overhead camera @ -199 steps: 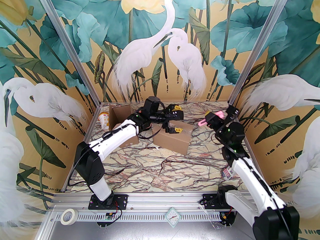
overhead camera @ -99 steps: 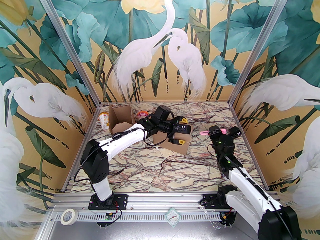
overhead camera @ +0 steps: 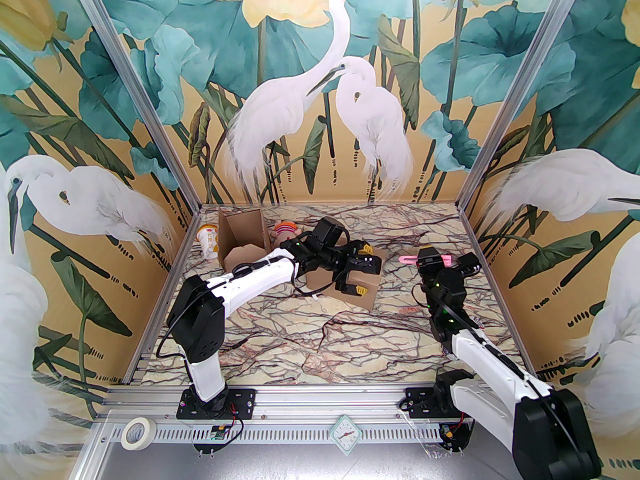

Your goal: Unpack the express box

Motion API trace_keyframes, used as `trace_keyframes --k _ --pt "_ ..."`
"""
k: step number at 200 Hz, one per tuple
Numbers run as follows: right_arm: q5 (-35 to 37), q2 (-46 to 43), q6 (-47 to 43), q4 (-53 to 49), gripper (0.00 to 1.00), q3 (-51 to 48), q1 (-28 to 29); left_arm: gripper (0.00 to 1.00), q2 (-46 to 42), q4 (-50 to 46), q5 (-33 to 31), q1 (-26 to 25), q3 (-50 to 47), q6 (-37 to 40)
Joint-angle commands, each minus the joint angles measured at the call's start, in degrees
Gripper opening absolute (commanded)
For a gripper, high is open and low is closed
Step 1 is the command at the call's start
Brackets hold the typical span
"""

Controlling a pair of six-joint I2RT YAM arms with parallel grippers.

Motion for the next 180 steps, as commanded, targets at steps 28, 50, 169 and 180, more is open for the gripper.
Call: trace_keyframes --k 28,50,169,180 --pt "-1.7 3.6 1.7 7.1 0.00 1.3 0.6 0.99 0.6 -0.4 -1.8 -0.4 -1.7 0.0" --pt "-2.1 4.4 2.2 7.8 0.00 1.7 0.6 0.99 0.6 0.4 -2.5 -0.4 -2.4 0.0" --pt "-3.5 8.7 6.8 9.5 0.00 2.3 1.3 1.00 0.7 3.7 -5.7 -0.4 -4.1 -0.5" --pt "-4.3 8.6 8.1 7.6 0.00 2.5 1.3 0.99 1.1 5.5 -7.4 -0.4 -4.1 -0.7"
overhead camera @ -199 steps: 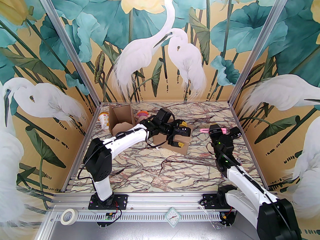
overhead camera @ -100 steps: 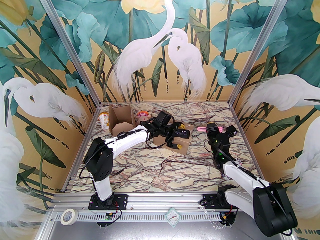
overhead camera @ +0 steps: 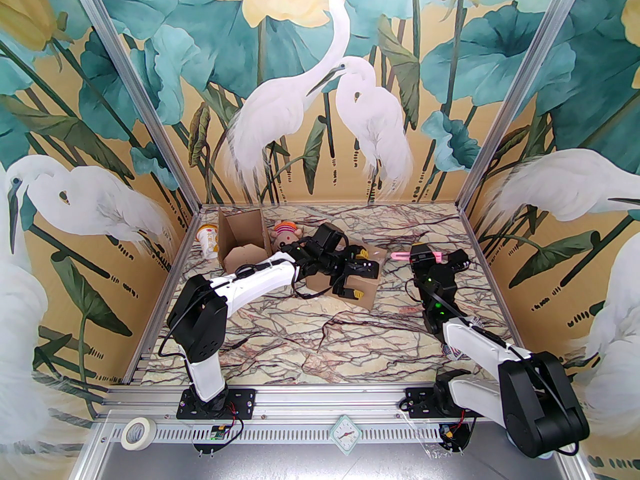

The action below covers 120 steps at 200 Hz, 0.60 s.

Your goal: Unpack the express box

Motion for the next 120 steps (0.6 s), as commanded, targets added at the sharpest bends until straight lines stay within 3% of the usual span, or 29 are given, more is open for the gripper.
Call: trace_keyframes --k 1,45,120 --pt "-1.8 0.0 3.0 -1.1 0.00 1.8 0.5 1.00 1.2 3.6 -3.8 -0.4 -1.0 -0.6" --pt "-4.9 -2.1 6.9 -5.6 0.00 1.8 0.6 1.00 2.3 11.5 -6.3 -0.4 0.1 -2.2" --pt "-13.2 -0.2 8.0 -8.9 0.00 3.3 0.6 1.00 5.3 12.4 -7.7 -0.3 3.7 -5.4"
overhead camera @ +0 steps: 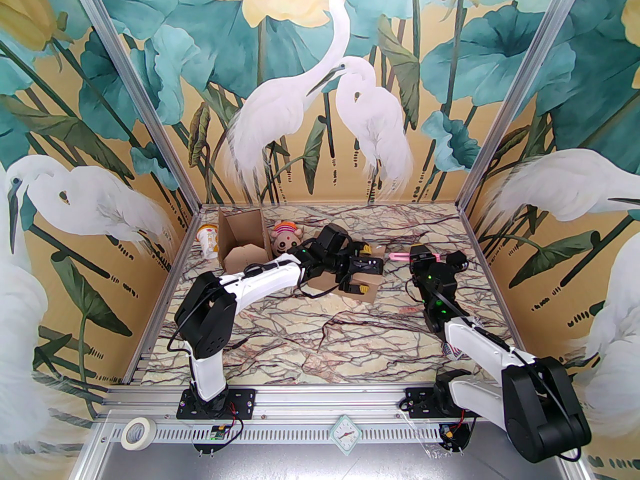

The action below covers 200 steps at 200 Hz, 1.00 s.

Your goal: Unpack the express box

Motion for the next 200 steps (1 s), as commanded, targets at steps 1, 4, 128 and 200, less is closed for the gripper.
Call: trace_keyframes --k 1,4,128,200 --pt "-10.1 1.1 1.5 -2.1 0.00 1.6 1.2 1.00 2.1 5.3 -3.8 0.3 2.8 -2.9" --pt "-10.4 1.2 1.4 -2.0 0.00 1.7 1.2 1.00 2.2 5.6 -3.8 0.4 2.9 -3.1" --pt "-20.7 -0.9 1.2 -6.1 0.00 0.5 -1.3 1.00 1.1 2.7 2.3 4.8 6.1 -7.4" --pt "-22.3 -5.6 1.9 -10.9 0.00 0.2 -1.8 1.00 3.8 0.4 -2.1 4.8 8.8 -10.0"
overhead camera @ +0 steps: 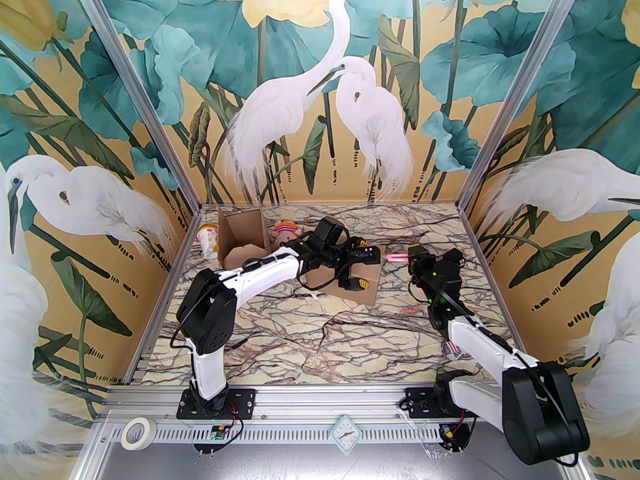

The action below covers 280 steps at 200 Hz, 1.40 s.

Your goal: Unpack the express box

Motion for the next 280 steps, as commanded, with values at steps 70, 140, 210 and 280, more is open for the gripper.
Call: trace_keyframes --k 70,140,210,280 --pt "-10.4 -6.3 0.0 -6.7 0.00 -2.4 1.4 0.99 4.4 1.9 -12.3 1.8 7.6 -4.6" --pt "-8.5 -7.1 8.1 -15.2 0.00 -0.8 1.3 0.99 1.5 7.1 -12.2 -0.8 -0.6 5.2" --pt "-13.7 -6.0 7.4 -14.3 0.00 -0.6 1.2 1.00 2.4 10.9 -16.1 -1.1 2.0 1.1" --pt "-22.3 -6.8 -8.9 -10.8 0.00 -0.8 1.2 1.00 1.9 4.3 -3.4 2.5 6.7 -7.8"
